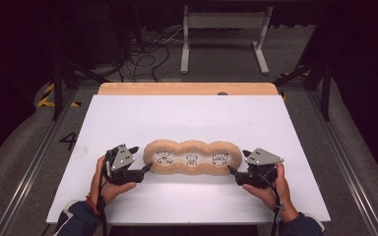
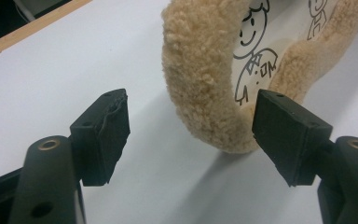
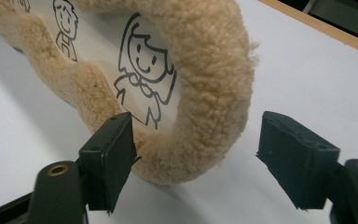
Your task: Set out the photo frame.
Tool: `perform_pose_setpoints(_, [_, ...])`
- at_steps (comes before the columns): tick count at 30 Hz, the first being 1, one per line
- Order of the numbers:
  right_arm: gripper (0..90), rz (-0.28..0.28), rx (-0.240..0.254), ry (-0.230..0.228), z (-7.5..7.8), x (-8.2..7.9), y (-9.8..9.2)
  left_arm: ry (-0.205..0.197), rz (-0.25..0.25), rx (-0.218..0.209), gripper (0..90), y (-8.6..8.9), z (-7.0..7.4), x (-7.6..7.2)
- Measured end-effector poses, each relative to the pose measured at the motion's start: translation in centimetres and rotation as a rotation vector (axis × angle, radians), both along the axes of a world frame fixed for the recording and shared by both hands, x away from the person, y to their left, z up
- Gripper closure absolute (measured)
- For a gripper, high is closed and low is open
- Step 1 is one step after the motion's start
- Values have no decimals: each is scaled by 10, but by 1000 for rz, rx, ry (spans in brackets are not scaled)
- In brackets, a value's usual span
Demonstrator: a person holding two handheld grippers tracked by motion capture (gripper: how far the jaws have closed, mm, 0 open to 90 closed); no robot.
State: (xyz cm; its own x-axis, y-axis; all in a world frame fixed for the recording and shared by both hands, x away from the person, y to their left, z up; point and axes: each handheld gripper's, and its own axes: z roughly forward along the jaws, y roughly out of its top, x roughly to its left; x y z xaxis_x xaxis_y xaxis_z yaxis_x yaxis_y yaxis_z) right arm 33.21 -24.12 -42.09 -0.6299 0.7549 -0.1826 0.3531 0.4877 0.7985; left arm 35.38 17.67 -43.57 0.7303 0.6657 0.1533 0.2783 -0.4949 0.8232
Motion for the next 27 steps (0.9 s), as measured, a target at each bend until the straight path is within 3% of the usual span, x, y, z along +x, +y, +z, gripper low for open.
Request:
perform_pose_setpoints(7, [134,28,23,0,-1,-1,1,9,11,18,165,2,-3,-2])
perform_pose_setpoints(10, [90,29,32,1,-1,0,1,13,10,3,142,3,-3,-3])
perform_pose_setpoints(13, [82,31,31,2,-2,0,1,0,-2,-9,130,5,-1,-4])
perform_pose_setpoints(21, [89,10,-8,-3,-1,-2,0,-6,-12,6,121,5,-1,-6])
perform_pose_setpoints(23, [94,-4,-46,0,-1,-4,-4,-8,-15,15,120,7,-1,-8])
perform_pose_setpoints(27, [96,-13,-32,4,-1,-9,-13,-5,-19,7,118,11,-1,-12])
